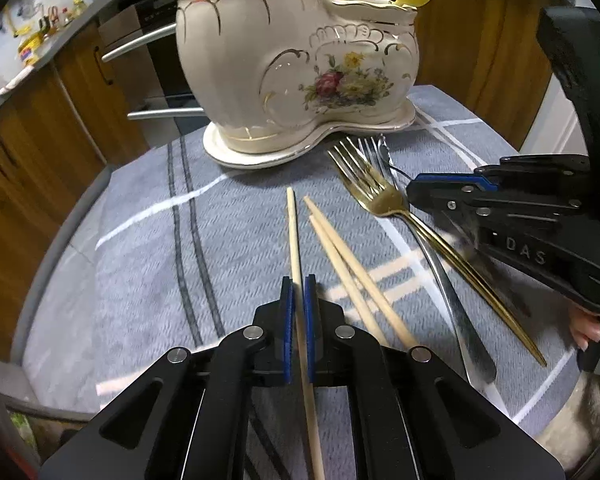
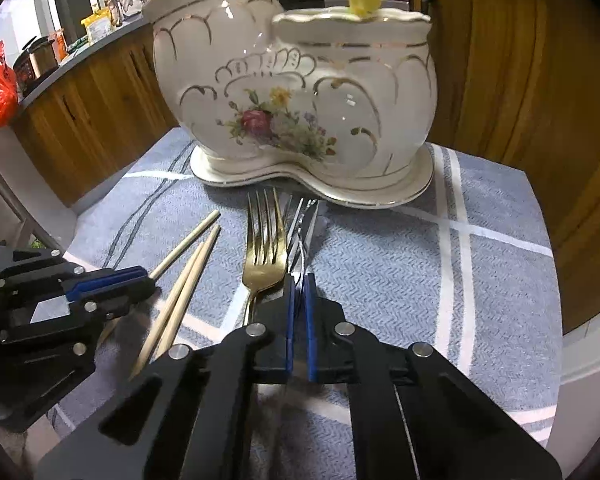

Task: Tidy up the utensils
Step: 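Grasp and lift a silver utensil with the right tool while the left tool holds the chopstick, then carry the chopstick over the tall cup while the right tool carries the silver utensil over the small cup, then release the chopstick into the tall cup while the right tool releases the silver utensil into the small cup, then move both open tools back to the remaining chopsticks and forks on the cloth, then grasp a fourth chopstick with the left tool while the right tool grasps the gold fork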

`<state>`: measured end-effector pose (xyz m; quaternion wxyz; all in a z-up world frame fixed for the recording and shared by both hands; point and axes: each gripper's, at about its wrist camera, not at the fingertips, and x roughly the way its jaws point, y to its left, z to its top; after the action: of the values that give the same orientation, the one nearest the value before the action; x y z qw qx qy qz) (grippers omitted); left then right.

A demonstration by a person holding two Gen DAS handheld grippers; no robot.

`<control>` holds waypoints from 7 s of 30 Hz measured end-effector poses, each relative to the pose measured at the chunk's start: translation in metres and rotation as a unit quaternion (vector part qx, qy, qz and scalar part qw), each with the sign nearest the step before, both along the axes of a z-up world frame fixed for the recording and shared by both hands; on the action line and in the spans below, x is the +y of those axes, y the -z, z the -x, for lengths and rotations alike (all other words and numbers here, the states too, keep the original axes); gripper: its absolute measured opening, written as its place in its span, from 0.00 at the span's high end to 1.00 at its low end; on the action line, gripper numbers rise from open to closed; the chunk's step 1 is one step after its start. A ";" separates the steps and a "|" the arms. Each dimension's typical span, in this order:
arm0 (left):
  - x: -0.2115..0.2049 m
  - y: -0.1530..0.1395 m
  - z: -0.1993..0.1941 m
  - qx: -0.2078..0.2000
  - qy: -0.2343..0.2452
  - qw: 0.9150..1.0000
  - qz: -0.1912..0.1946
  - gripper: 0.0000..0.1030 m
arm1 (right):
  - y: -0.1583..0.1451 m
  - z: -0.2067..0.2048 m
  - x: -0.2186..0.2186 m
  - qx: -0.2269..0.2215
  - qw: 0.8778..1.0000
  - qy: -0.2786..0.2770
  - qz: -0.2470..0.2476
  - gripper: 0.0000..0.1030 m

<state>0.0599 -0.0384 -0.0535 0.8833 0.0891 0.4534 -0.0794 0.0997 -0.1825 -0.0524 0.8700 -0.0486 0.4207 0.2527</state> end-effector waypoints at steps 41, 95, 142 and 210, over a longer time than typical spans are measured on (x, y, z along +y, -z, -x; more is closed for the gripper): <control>0.022 -0.047 0.034 -0.098 0.010 0.992 0.082 0.95 | -0.054 0.037 -0.046 -0.069 0.978 -0.024 -0.198 0.99; 0.075 -0.140 -0.092 -0.428 -0.052 0.869 0.244 0.95 | -0.105 -0.113 -0.031 -0.269 0.923 0.082 -0.263 0.99; 0.088 -0.113 -0.028 -0.369 -0.062 0.909 0.184 0.50 | -0.099 -0.027 -0.060 -0.201 0.958 0.088 -0.186 0.46; 0.003 0.004 0.050 -0.035 -0.002 0.999 0.034 0.81 | 0.005 0.074 -0.003 -0.050 0.998 -0.022 0.045 0.93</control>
<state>0.0099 -0.0350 -0.0580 0.9013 0.0608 0.4194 -0.0896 0.0259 -0.1859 -0.0578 0.8809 -0.1095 0.3869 0.2498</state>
